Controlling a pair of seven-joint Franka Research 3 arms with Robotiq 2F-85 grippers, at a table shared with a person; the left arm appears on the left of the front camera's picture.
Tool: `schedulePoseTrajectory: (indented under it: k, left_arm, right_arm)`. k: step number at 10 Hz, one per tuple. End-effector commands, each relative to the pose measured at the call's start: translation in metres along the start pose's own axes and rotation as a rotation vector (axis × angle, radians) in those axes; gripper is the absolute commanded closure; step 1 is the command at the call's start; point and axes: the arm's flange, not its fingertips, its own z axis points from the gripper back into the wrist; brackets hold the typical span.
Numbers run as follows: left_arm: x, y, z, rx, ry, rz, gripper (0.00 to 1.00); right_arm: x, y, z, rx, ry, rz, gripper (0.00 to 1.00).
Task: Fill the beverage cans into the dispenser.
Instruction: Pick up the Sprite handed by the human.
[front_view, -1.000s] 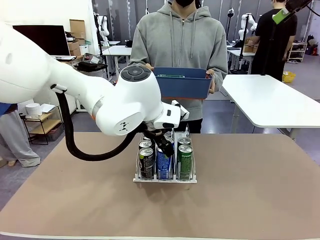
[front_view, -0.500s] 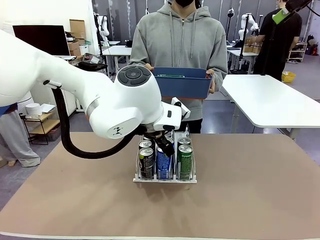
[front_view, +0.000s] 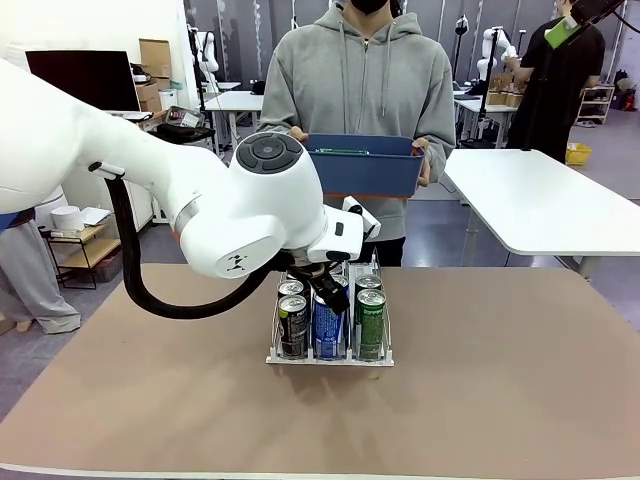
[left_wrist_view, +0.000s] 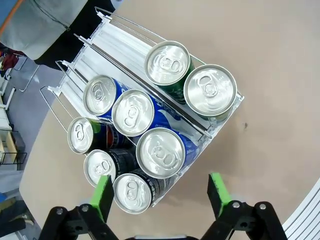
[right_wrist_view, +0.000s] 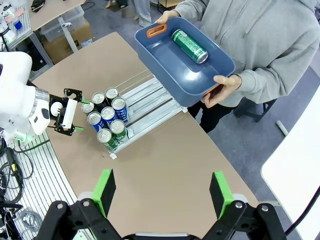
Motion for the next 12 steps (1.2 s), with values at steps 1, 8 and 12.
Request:
schedulePoseTrajectory:
  k: [1, 8, 12]
  left_arm:
    - [0.002, 0.004, 0.001, -0.012, 0.002, -0.002, 0.0]
    - [0.002, 0.004, 0.001, -0.012, 0.002, -0.002, 0.0]
    - [-0.025, 0.049, 0.117, -0.094, -0.058, -0.038, 0.0]
  right_arm:
    - [-0.001, 0.001, 0.0, 0.006, -0.001, -0.013, 0.0]
    - [-0.001, 0.001, 0.0, 0.006, -0.001, -0.013, 0.0]
    - [-0.001, 0.001, 0.0, 0.006, -0.001, -0.013, 0.0]
